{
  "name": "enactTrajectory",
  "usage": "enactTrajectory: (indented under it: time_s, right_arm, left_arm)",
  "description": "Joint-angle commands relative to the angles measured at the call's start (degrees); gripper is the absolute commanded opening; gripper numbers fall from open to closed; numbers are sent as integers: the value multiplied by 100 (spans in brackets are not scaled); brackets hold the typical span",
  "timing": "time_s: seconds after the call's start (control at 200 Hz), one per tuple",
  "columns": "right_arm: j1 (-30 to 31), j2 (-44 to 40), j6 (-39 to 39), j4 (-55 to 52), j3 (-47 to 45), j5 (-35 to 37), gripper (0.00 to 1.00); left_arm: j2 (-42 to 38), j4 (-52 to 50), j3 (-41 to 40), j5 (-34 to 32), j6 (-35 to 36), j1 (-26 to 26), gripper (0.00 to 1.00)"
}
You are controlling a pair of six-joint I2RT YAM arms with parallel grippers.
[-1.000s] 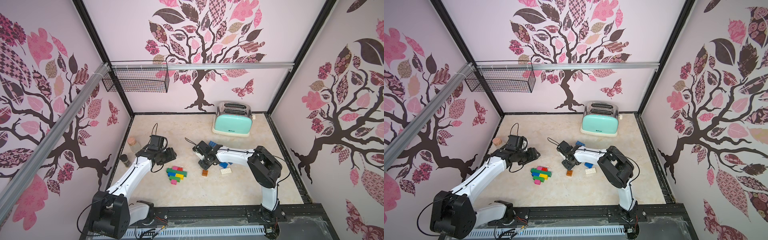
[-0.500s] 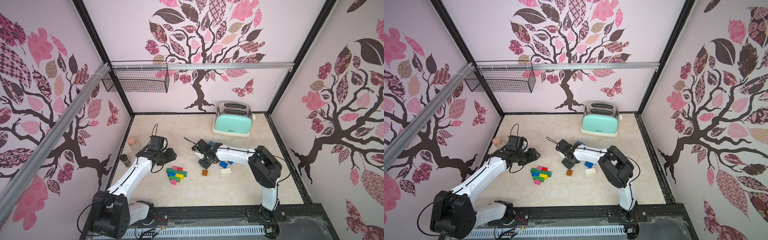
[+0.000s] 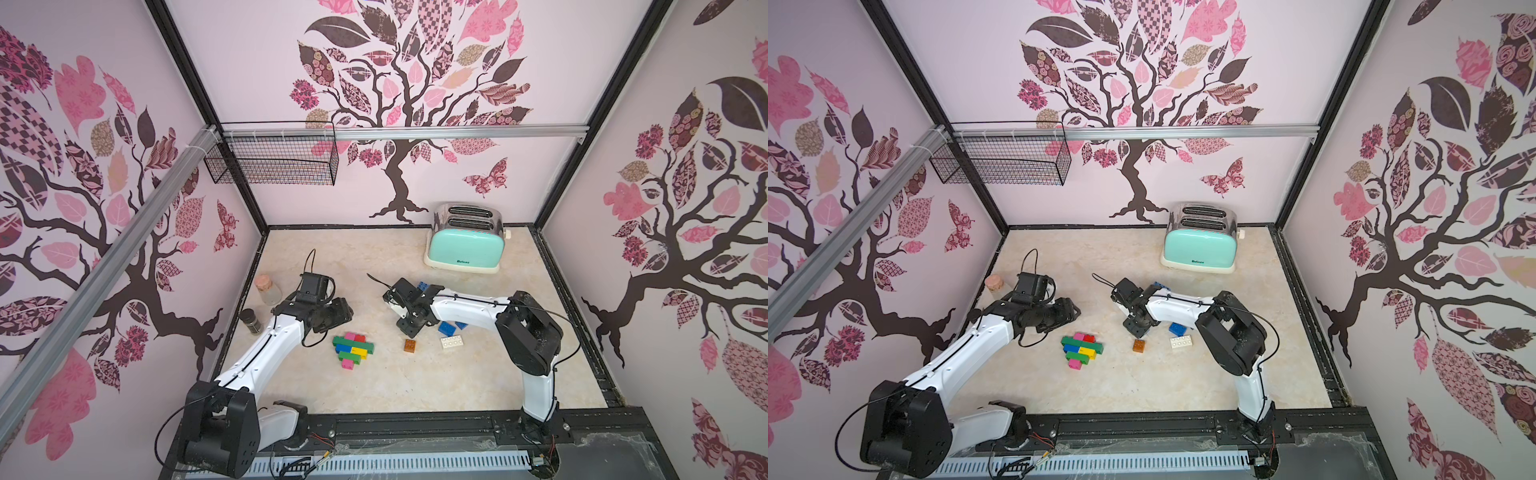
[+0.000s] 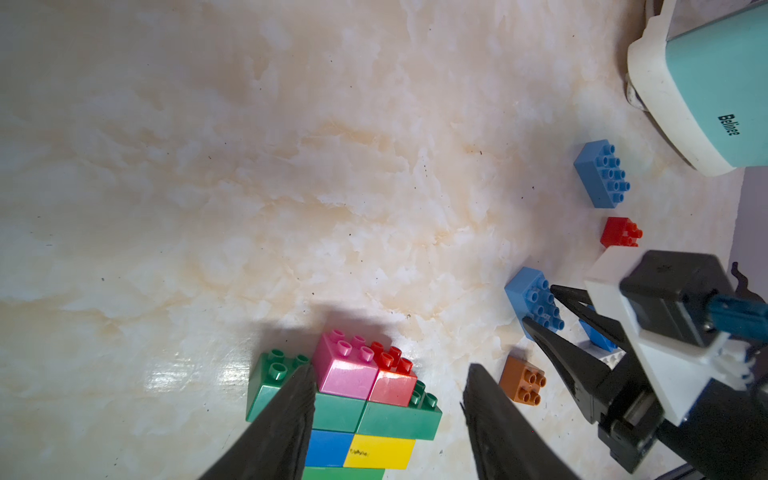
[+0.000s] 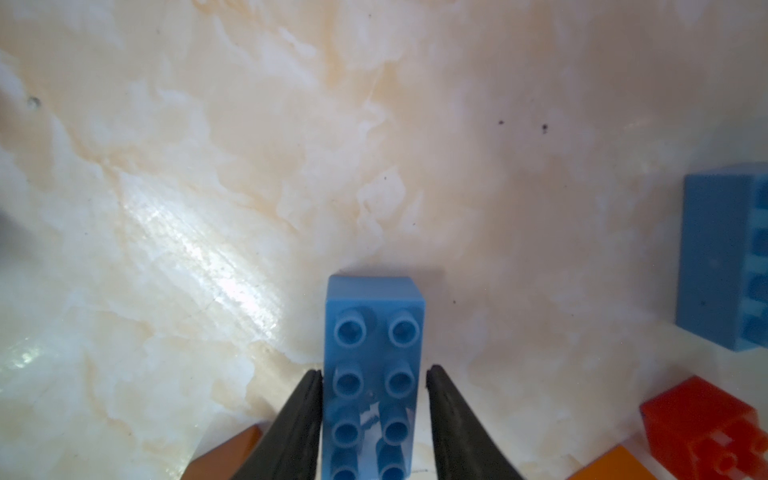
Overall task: Assemble a heart with lego
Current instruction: Adjust the lego brick at the center of the board, then pick up the lego brick from the center of the board.
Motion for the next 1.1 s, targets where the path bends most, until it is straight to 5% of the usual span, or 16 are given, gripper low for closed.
enactTrajectory:
  time_s: [0.0, 0.32, 0.705, 1.095]
  right_arm:
    - [9, 108, -35, -129, 213, 26, 42]
    - [9, -412, -665, 103, -157, -22, 30]
    - [26, -1991, -2211, 144, -1193, -1293, 27]
    - [315, -1688, -2453, 5, -1361, -1116, 28]
  left_arm:
    - [-41, 123, -46, -29, -32, 22, 61]
    - [-72, 101, -35, -21, 6, 34, 61]
    - [-100, 142, -70, 190, 41, 45, 61]
    - [-285, 149, -213, 155, -24, 42, 61]
